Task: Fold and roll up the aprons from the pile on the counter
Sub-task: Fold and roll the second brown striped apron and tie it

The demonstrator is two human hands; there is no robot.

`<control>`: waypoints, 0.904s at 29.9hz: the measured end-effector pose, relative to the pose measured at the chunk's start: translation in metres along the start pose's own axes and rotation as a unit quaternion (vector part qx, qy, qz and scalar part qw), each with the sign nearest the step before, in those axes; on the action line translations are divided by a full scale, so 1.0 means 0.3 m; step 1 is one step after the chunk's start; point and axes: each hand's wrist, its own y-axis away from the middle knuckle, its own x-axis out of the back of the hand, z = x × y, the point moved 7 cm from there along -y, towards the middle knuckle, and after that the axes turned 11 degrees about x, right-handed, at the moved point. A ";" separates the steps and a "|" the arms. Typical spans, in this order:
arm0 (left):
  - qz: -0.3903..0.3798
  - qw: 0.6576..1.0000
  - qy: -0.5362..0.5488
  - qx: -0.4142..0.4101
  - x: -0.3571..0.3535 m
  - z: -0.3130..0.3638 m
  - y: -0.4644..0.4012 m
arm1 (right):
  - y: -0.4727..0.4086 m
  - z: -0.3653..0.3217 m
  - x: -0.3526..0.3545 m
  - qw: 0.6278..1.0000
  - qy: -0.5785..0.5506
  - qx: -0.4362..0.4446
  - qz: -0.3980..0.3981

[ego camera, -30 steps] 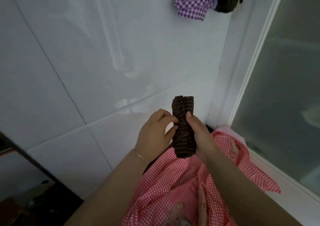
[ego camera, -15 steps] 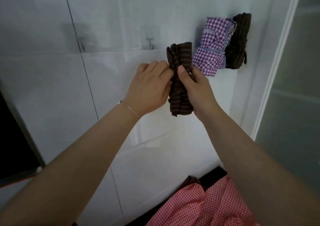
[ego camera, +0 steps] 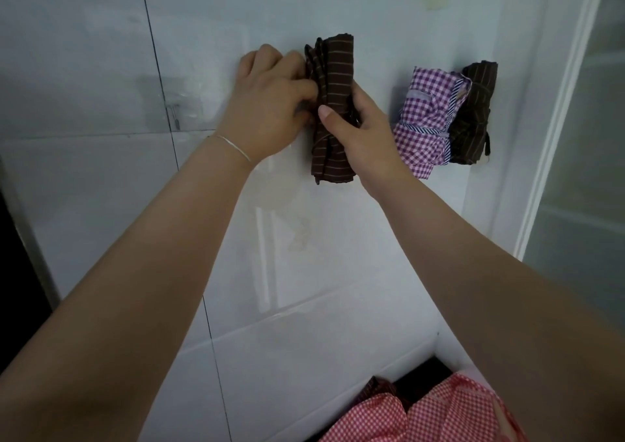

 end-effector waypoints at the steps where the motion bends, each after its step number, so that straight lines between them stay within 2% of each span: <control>1: -0.003 1.000 -0.002 0.005 -0.002 -0.007 0.000 | -0.002 0.006 -0.005 1.000 -0.001 0.000 -0.001; 9: -0.053 0.998 0.001 -0.014 0.013 -0.025 -0.017 | 0.004 0.014 -0.037 1.000 -0.002 -0.007 -0.006; 21: 0.071 0.997 0.041 0.005 -0.003 -0.031 0.078 | 0.022 -0.001 -0.052 0.998 0.041 0.045 -0.014; 23: 0.087 0.995 0.039 0.028 -0.013 -0.024 0.117 | 0.033 0.015 -0.047 0.998 0.050 0.028 -0.007; 27: 0.152 0.972 0.092 0.151 0.017 -0.006 0.231 | 0.055 0.050 -0.045 0.998 0.051 -0.036 -0.005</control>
